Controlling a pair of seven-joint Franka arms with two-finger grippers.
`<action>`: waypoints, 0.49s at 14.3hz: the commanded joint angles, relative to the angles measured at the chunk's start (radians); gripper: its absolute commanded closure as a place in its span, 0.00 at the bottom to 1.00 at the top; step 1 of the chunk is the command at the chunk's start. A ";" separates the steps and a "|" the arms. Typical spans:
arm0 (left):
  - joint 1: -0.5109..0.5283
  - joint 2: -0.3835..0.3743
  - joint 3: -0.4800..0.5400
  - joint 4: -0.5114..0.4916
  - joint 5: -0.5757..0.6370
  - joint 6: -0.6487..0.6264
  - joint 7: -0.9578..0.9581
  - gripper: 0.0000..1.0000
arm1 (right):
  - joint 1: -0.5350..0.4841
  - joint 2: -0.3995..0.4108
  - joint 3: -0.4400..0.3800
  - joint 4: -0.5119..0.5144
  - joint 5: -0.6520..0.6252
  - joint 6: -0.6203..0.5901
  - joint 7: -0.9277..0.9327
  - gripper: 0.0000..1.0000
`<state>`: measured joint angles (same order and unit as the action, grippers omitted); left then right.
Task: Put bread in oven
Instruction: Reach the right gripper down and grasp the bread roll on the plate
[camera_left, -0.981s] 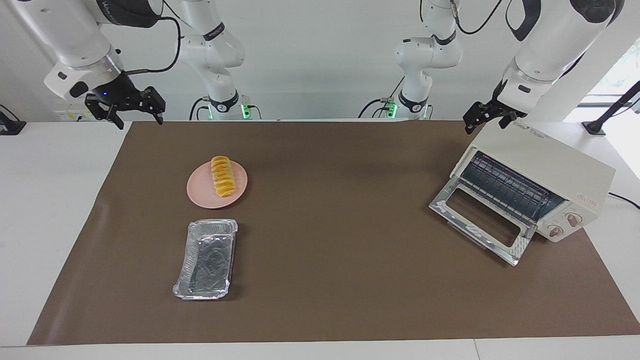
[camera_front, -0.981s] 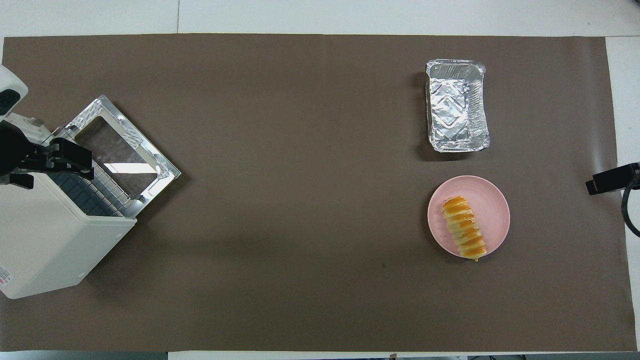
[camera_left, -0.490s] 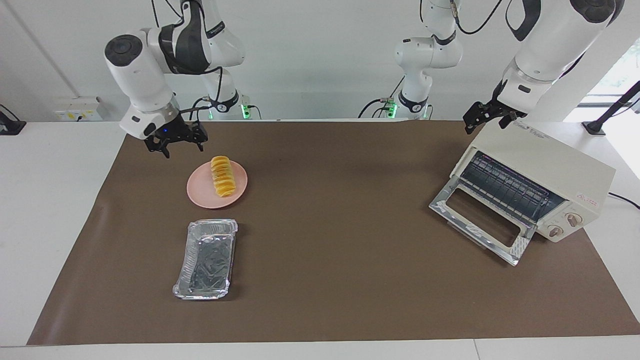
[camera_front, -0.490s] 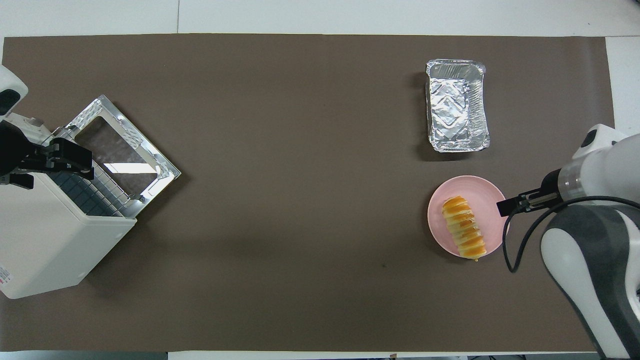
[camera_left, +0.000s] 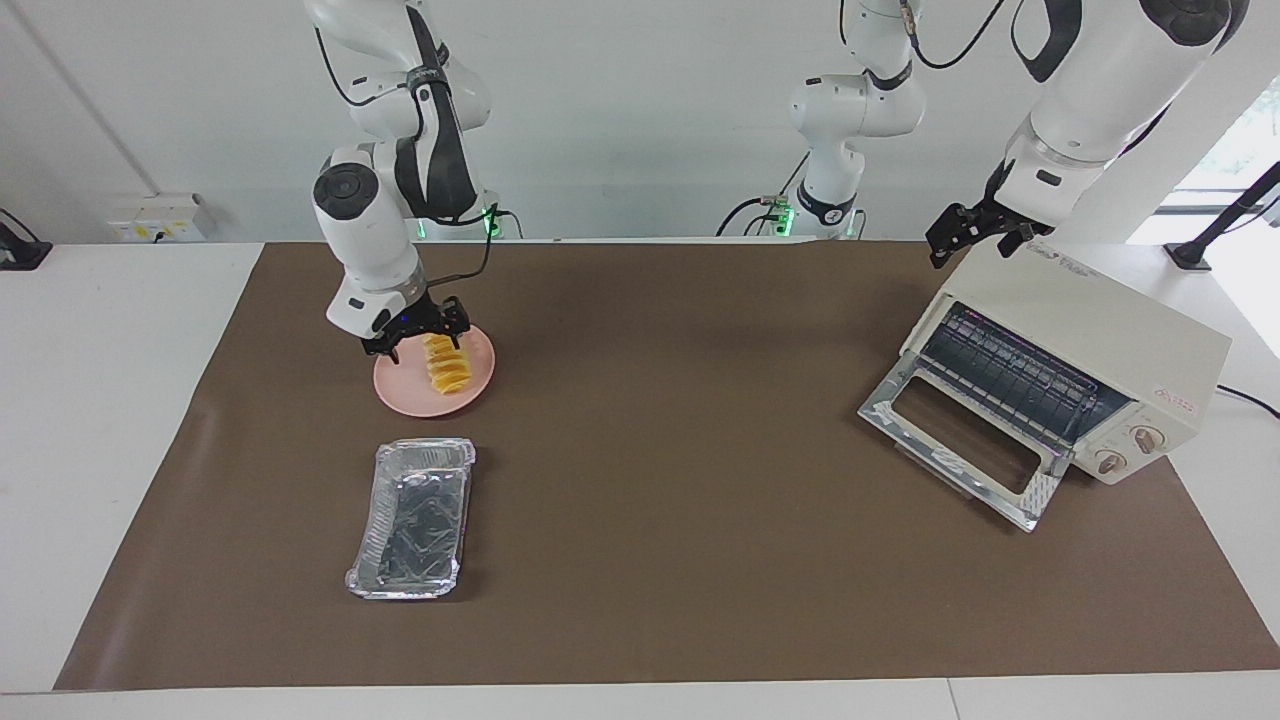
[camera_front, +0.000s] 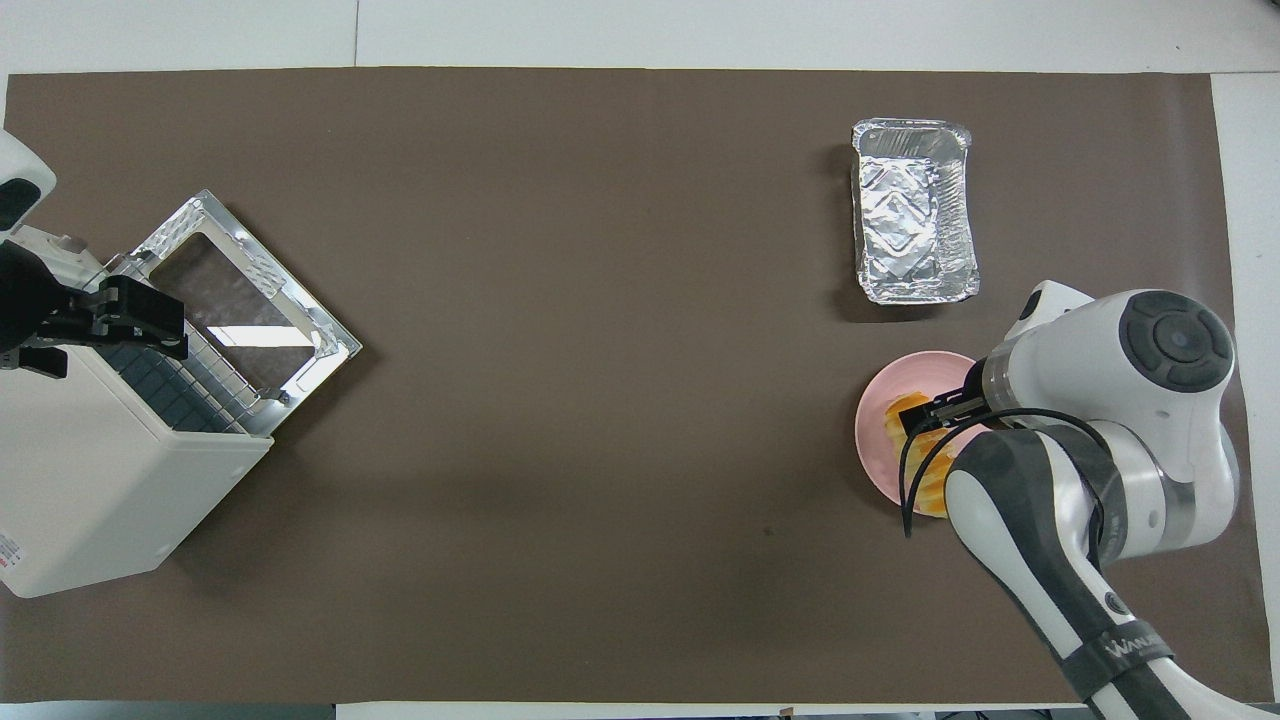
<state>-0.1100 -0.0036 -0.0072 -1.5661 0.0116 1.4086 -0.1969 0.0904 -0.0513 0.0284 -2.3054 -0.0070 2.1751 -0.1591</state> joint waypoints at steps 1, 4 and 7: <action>0.009 -0.026 -0.002 -0.028 -0.013 0.001 -0.001 0.00 | 0.009 0.002 -0.001 -0.043 0.009 0.029 -0.006 0.00; 0.009 -0.026 -0.002 -0.028 -0.013 0.001 -0.001 0.00 | 0.012 -0.006 -0.001 -0.120 0.009 0.095 -0.072 0.00; 0.009 -0.026 -0.002 -0.028 -0.013 0.001 -0.001 0.00 | 0.018 0.002 -0.001 -0.147 0.010 0.135 -0.083 0.00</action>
<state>-0.1099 -0.0035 -0.0072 -1.5661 0.0116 1.4086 -0.1969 0.1099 -0.0370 0.0276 -2.4238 -0.0069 2.2801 -0.2098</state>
